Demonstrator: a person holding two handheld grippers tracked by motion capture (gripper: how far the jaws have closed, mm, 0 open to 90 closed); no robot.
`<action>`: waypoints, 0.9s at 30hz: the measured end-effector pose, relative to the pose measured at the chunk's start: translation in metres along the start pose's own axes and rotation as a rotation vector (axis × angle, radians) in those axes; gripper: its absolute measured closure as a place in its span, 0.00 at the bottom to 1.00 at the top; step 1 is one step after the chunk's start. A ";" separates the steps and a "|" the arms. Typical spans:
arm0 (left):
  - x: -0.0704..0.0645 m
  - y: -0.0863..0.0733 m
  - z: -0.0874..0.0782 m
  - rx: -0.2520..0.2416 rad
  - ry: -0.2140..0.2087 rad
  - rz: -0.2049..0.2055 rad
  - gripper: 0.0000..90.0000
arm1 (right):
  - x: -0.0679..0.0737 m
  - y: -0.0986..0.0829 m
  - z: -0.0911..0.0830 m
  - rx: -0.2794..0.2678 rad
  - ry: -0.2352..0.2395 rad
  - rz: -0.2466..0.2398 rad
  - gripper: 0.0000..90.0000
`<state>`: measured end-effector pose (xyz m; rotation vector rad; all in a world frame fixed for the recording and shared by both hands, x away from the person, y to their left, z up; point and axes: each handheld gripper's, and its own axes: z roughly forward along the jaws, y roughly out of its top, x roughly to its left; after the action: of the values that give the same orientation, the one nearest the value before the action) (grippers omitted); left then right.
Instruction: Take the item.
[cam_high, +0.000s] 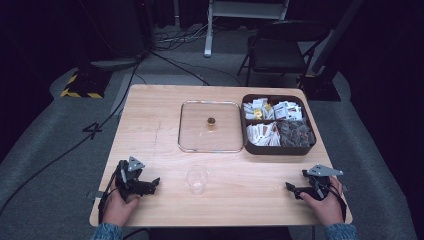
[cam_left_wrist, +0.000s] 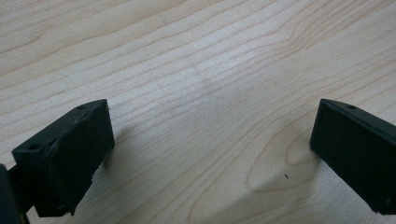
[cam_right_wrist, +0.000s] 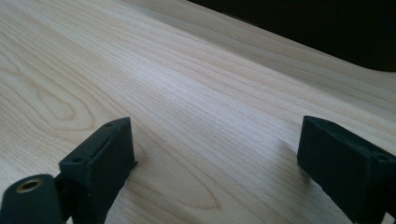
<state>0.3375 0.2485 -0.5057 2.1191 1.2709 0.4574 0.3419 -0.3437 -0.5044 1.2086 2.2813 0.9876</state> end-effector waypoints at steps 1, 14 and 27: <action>-0.001 0.000 0.000 -0.002 0.003 -0.012 0.00 | 0.000 0.000 0.000 0.001 -0.002 0.001 0.12; -0.002 0.000 0.001 -0.002 0.013 -0.026 0.00 | 0.000 0.000 0.000 -0.001 -0.002 0.003 0.12; -0.002 0.001 0.001 -0.002 0.018 -0.031 0.00 | 0.000 0.000 -0.001 -0.005 -0.010 0.015 0.18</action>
<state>0.3373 0.2459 -0.5058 2.0951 1.3109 0.4660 0.3417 -0.3443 -0.5040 1.2277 2.2642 0.9898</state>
